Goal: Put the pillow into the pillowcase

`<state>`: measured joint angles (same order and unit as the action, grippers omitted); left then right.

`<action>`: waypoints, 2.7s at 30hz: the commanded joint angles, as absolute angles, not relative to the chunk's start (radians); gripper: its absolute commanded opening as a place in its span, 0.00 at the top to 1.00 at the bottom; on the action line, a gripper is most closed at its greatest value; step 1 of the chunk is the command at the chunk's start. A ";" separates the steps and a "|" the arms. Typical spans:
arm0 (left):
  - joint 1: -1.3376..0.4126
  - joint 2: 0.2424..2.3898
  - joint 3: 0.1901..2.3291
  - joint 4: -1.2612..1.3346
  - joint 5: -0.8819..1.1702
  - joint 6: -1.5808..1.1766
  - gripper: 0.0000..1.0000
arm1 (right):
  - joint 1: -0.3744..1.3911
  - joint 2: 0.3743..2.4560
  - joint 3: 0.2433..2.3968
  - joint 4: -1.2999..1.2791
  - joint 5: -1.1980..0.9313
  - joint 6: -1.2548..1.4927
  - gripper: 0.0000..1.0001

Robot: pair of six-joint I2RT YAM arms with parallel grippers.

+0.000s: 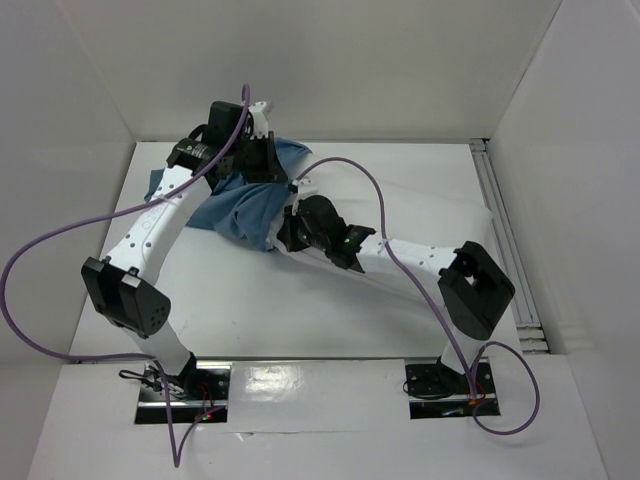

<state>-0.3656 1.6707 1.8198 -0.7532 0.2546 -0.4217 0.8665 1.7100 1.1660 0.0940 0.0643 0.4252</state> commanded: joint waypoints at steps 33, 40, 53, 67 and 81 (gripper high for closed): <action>-0.391 1.853 1.982 -0.790 0.313 -0.434 1.00 | 0.130 1.250 1.134 -0.718 0.236 0.589 0.02; -0.485 1.917 2.026 -0.801 0.337 -0.477 1.00 | 0.235 1.344 1.088 -0.624 0.100 0.589 0.62; -0.646 1.935 2.257 -0.764 0.548 -0.525 1.00 | 0.511 1.243 1.358 -0.564 0.173 0.606 1.00; -0.615 1.829 2.016 -0.966 0.140 -0.462 0.69 | 0.830 1.088 0.994 -0.497 0.241 0.652 1.00; -0.606 1.913 2.214 -1.058 -0.170 -0.442 0.29 | 0.839 1.146 1.026 -0.379 0.166 0.534 1.00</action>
